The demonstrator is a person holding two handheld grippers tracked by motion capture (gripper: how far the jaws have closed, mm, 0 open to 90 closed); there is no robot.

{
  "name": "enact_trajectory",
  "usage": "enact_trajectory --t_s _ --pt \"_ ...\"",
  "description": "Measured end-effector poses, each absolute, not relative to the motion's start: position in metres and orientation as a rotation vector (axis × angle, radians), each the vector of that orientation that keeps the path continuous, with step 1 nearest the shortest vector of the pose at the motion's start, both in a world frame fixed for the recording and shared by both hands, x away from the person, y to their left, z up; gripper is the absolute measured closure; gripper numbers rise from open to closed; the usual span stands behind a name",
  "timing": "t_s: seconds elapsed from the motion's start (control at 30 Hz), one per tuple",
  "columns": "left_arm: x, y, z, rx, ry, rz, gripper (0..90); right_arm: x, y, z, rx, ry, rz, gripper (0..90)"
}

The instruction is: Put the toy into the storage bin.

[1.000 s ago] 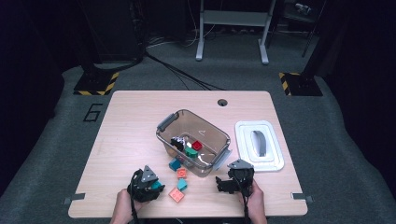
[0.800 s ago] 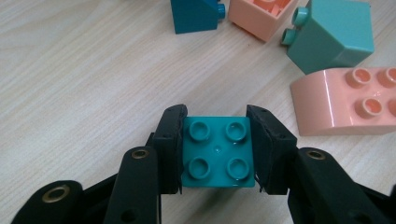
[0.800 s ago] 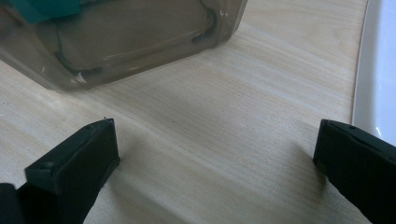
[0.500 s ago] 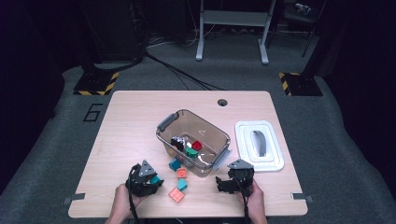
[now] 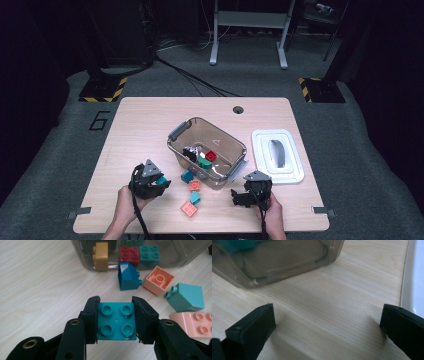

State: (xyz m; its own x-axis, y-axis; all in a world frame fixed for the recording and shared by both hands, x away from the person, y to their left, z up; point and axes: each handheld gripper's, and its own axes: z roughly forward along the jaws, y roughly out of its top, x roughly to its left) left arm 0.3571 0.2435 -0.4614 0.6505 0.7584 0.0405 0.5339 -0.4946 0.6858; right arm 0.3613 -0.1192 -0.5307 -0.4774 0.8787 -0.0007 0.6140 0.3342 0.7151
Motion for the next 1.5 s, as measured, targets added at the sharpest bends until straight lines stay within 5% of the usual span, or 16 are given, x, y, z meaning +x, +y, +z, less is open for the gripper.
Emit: enact_trajectory --t_s 1.5 --pt "0.414 0.211 -0.371 2.166 0.904 0.564 59.0 0.361 -0.118 -0.531 1.369 2.187 0.933 0.0"
